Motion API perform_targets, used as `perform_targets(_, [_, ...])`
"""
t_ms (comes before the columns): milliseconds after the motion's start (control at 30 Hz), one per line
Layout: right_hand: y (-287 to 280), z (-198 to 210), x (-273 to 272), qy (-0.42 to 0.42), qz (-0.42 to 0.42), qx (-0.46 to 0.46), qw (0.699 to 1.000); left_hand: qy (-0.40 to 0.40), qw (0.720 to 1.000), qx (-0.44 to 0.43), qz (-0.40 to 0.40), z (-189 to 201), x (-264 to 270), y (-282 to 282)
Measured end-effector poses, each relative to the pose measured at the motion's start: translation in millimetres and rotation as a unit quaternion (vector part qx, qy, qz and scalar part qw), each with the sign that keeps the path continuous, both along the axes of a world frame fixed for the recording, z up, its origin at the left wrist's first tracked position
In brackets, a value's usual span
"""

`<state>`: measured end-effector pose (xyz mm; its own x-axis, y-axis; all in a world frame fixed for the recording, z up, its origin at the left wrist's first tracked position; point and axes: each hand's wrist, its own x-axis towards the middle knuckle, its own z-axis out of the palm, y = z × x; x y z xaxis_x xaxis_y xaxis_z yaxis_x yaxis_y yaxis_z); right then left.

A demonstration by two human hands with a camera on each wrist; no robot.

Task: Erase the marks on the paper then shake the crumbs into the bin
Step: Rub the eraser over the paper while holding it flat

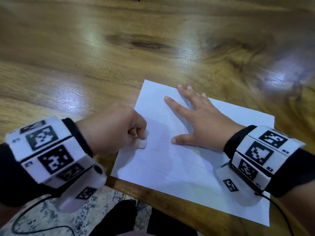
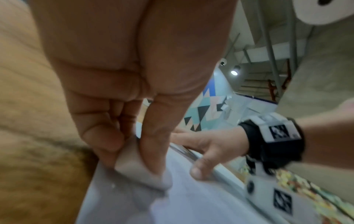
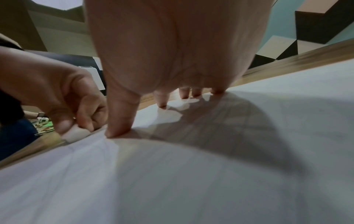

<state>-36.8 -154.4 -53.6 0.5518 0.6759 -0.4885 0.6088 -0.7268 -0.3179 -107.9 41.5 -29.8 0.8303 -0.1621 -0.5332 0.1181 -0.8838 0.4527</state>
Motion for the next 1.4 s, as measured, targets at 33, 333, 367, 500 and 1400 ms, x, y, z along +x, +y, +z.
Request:
perform_targets(33, [0,0,0,0.001,0.0,0.0,1.0,-0.003,1.0,-0.008,0.023,1,5,2])
perform_targets(333, [0,1,1,0.009,-0.003,-0.002,1.0,-0.063,0.997,-0.007,0.048,-2,13,4])
perform_targets(367, [0,1,0,0.008,-0.003,-0.004,1.0,-0.021,0.999,-0.011,0.036,-2,6,5])
perform_targets(500, [1,2,0,0.008,-0.003,-0.005,1.0,-0.074,0.992,-0.026,0.098,-5,21,7])
perform_targets(1400, [1,0,0,0.011,-0.007,-0.004,1.0,-0.132,0.981,-0.017,0.143,-8,20,12])
